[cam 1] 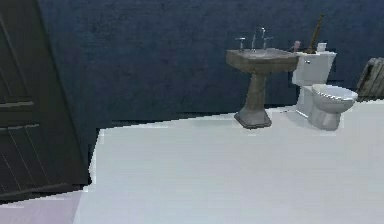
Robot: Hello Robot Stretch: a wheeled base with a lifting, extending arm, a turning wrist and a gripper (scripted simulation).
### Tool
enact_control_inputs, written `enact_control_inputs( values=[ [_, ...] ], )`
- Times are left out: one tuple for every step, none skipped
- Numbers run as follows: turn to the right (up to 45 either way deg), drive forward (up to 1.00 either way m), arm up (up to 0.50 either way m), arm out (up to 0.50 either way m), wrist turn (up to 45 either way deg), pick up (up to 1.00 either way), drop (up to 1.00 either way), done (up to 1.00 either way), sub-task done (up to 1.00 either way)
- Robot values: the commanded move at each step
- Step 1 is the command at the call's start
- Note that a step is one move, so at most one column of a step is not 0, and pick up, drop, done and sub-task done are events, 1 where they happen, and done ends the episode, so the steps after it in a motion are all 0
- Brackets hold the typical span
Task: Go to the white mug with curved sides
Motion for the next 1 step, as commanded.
enact_control_inputs(
  values=[
    [-45.0,0.00,0.00,0.00,0.0,0.00,0.00,0.00,0.00]
  ],
)
